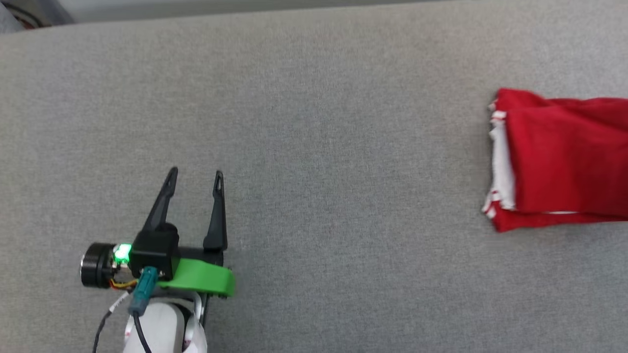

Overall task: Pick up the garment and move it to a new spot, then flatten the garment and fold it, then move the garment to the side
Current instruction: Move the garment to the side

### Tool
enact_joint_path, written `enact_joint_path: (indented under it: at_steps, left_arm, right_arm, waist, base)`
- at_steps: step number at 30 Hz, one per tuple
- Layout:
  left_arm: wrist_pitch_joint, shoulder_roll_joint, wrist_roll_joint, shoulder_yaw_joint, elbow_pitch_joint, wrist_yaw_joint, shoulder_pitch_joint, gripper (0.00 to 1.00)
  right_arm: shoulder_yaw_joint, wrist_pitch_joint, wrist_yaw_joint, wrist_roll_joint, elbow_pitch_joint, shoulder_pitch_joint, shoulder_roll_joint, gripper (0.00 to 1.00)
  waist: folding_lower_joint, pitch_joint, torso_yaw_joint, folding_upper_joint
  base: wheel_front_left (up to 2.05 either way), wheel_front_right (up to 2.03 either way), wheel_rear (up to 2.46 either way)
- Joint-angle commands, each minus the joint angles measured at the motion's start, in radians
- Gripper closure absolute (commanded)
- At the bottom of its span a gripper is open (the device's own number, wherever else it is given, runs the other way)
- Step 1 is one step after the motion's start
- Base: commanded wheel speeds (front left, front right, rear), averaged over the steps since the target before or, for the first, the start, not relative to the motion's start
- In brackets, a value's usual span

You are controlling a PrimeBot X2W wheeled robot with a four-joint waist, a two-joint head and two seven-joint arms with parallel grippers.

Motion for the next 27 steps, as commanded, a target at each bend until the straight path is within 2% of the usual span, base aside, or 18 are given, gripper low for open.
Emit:
enact_joint_path:
  at_steps: [1, 9, 17, 27]
  left_arm:
    - [-0.006, 0.009, 0.012, 0.001, -0.009, -0.006, -0.032, 0.0]
    - [-0.006, 0.022, 0.017, -0.004, -0.057, -0.003, -0.095, 0.0]
    - [-0.006, 0.026, 0.016, -0.008, -0.096, 0.008, -0.13, 0.0]
    - [-0.006, 0.032, 0.015, -0.014, -0.108, 0.021, -0.138, 0.0]
  right_arm:
    - [-0.018, 0.006, -0.001, -0.011, 0.024, -0.025, -0.012, 1.0]
    - [-0.082, 0.007, -0.001, -0.093, 0.188, -0.105, -0.082, 1.0]
    - [-0.109, -0.033, -0.001, -0.14, 0.359, -0.203, -0.12, 1.0]
    - [-0.113, -0.099, -0.001, -0.211, 0.498, -0.303, -0.098, 1.0]
  waist:
    - [-0.0001, 0.079, 0.0, -0.0001]
    - [-0.0001, 0.185, 0.031, -0.0001]
    - [-0.0001, 0.251, 0.048, -0.0001]
    - [-0.0001, 0.255, 0.053, -0.0001]
  base:
    - [0.0, 0.0, 0.0]
    - [0.0, 0.0, 0.0]
    - [0.0, 0.0, 0.0]
    - [0.0, 0.0, 0.0]
